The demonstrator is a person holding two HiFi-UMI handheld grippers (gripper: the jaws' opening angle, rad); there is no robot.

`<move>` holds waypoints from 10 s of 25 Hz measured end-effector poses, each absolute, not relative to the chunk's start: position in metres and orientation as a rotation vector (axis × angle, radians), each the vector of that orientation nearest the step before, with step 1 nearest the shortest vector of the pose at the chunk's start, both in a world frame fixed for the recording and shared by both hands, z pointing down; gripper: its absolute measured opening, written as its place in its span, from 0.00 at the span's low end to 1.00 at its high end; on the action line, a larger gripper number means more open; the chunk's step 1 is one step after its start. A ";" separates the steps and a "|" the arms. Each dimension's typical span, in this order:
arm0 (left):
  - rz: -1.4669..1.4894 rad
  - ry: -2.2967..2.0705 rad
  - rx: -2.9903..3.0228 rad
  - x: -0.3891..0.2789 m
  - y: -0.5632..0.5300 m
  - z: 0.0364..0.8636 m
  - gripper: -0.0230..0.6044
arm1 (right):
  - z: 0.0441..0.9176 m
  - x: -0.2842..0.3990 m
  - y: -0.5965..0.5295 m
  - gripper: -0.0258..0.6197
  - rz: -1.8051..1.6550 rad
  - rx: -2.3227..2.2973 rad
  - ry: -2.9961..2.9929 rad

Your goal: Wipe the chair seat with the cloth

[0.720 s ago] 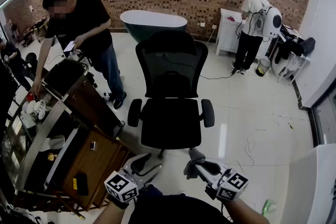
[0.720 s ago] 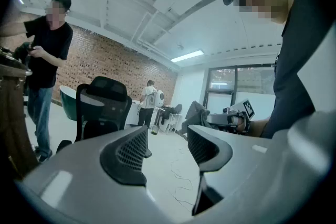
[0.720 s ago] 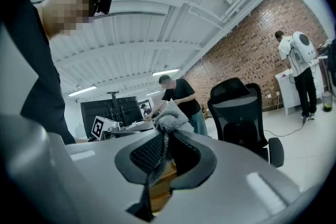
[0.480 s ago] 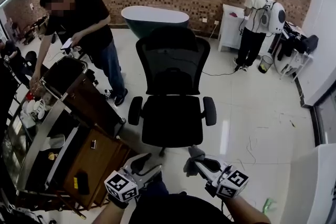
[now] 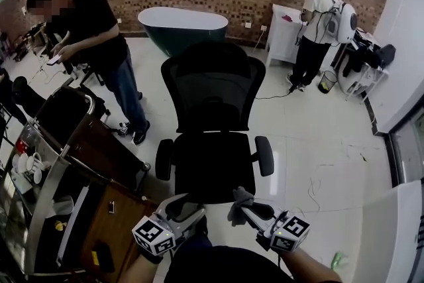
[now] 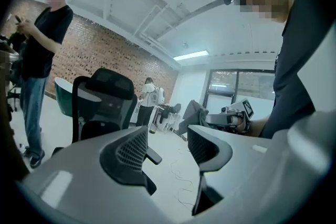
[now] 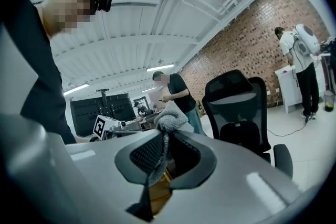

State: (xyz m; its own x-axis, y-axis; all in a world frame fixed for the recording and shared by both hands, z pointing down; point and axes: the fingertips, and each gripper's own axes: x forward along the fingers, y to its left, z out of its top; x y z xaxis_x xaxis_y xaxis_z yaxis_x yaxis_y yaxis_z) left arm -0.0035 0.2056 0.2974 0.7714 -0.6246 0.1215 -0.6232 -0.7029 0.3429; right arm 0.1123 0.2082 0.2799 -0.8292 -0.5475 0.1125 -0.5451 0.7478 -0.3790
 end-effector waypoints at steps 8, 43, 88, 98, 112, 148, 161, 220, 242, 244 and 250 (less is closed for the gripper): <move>0.032 -0.833 2.638 -0.050 0.121 0.295 0.45 | 0.280 0.063 0.111 0.10 -0.619 -1.027 2.898; 0.161 -0.894 2.366 -0.071 -0.031 0.441 0.46 | 0.536 -0.063 -0.115 0.10 -0.843 -0.736 3.399; 0.189 -0.909 2.189 -0.052 -0.113 0.635 0.48 | 0.878 0.171 -0.273 0.10 -0.879 -1.573 3.961; 0.174 -0.944 2.178 -0.070 -0.094 0.620 0.48 | 0.832 0.003 -0.240 0.10 -0.906 -1.064 3.845; 0.163 -0.980 2.126 -0.093 -0.055 0.633 0.48 | 0.881 -0.083 -0.155 0.11 -0.796 -0.607 4.059; 0.226 -0.918 2.117 -0.078 -0.001 0.640 0.48 | 0.892 -0.024 -0.041 0.10 -0.970 -0.581 4.115; 0.203 -0.855 2.161 -0.057 0.006 0.624 0.48 | 0.875 0.130 -0.066 0.10 -1.274 -1.301 3.917; 0.212 -0.933 2.297 -0.038 0.023 0.468 0.47 | 0.535 0.081 -0.010 0.11 -0.847 -1.113 3.244; 0.103 -0.794 2.568 -0.092 0.329 0.339 0.47 | 0.287 0.045 0.302 0.11 -0.604 -1.201 2.855; 0.077 -0.801 2.571 -0.087 0.338 0.328 0.47 | 0.284 0.051 0.316 0.11 -0.615 -1.215 2.838; 0.044 -0.816 2.597 -0.067 0.361 0.314 0.47 | 0.275 0.060 0.347 0.11 -0.578 -1.166 2.857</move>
